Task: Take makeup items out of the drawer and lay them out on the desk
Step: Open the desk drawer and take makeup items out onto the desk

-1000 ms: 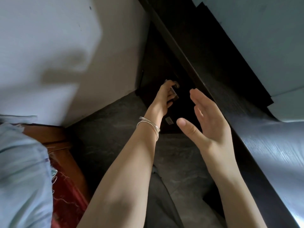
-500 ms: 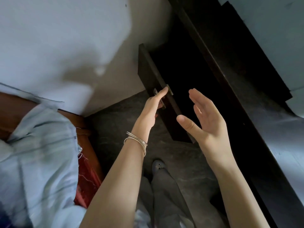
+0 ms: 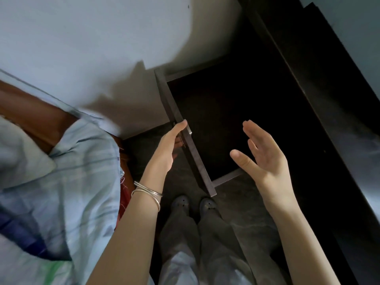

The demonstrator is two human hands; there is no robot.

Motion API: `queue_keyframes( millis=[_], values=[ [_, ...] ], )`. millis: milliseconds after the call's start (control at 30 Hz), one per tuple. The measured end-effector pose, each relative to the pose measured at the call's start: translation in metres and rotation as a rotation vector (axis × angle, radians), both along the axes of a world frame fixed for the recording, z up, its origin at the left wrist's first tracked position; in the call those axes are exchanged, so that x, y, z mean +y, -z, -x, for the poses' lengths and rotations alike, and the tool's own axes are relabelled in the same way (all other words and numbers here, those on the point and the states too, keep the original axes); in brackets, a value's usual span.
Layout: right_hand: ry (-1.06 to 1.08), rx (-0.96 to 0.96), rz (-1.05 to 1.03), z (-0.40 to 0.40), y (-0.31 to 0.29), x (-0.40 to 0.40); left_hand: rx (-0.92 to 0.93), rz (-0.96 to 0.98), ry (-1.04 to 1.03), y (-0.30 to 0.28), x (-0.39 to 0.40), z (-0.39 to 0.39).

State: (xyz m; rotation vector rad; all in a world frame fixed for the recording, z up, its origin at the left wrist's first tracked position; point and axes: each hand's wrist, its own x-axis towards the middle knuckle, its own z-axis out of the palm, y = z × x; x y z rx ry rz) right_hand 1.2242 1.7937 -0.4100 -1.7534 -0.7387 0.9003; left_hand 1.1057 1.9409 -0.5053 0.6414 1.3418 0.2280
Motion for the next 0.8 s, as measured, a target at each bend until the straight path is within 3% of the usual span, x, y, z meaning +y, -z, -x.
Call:
queue_keyframes(
  millis=[800],
  values=[
    [-0.027, 0.051, 0.061, 0.021, 0.021, -0.008, 0.014, 0.023, -0.033, -0.003, -0.004, 0.013]
  ],
)
